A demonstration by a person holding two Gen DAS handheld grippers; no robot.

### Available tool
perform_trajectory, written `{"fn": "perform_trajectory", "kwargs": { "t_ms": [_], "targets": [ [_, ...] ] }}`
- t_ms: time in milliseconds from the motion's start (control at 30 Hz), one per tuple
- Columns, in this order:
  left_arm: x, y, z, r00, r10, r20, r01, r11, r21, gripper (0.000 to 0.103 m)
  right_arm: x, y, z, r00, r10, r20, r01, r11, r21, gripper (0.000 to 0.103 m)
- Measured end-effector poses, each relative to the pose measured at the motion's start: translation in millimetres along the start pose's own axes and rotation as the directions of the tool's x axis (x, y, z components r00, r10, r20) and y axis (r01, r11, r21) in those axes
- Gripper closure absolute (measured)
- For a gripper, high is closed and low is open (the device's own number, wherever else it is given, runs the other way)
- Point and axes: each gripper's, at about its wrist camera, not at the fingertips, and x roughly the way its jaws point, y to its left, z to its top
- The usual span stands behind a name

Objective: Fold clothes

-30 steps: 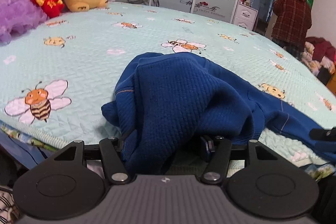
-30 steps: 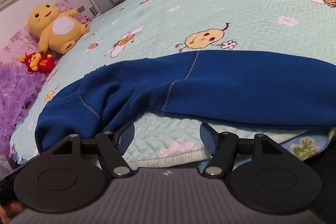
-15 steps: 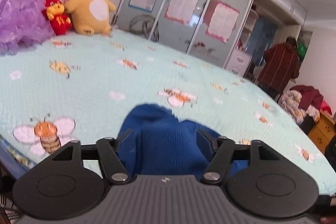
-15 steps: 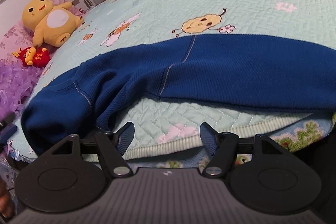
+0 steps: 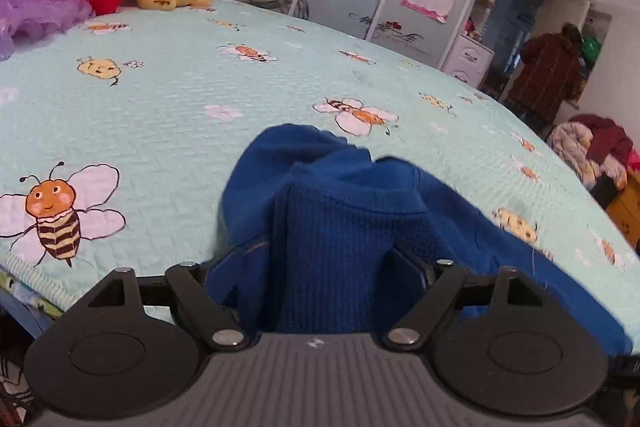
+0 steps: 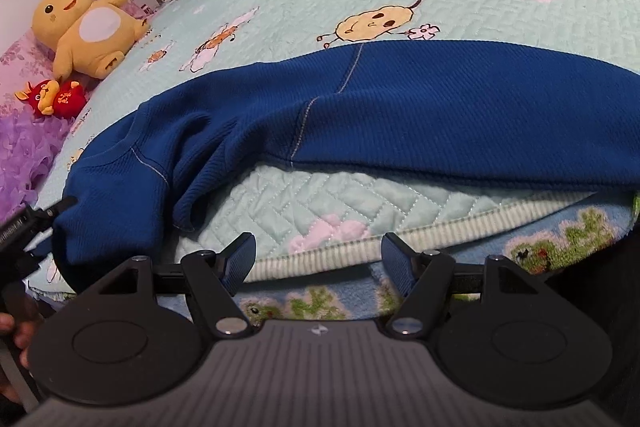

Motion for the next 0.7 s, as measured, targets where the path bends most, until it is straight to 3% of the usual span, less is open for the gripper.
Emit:
{"fn": "perform_trajectory", "kwargs": {
  "t_ms": [700],
  "targets": [
    [0, -22, -36, 0.999, -0.027, 0.019, 0.024, 0.990, 0.141, 0.015, 5, 16, 3, 1.000, -0.010, -0.001, 0.010, 0.999, -0.048, 0.030]
  ]
}}
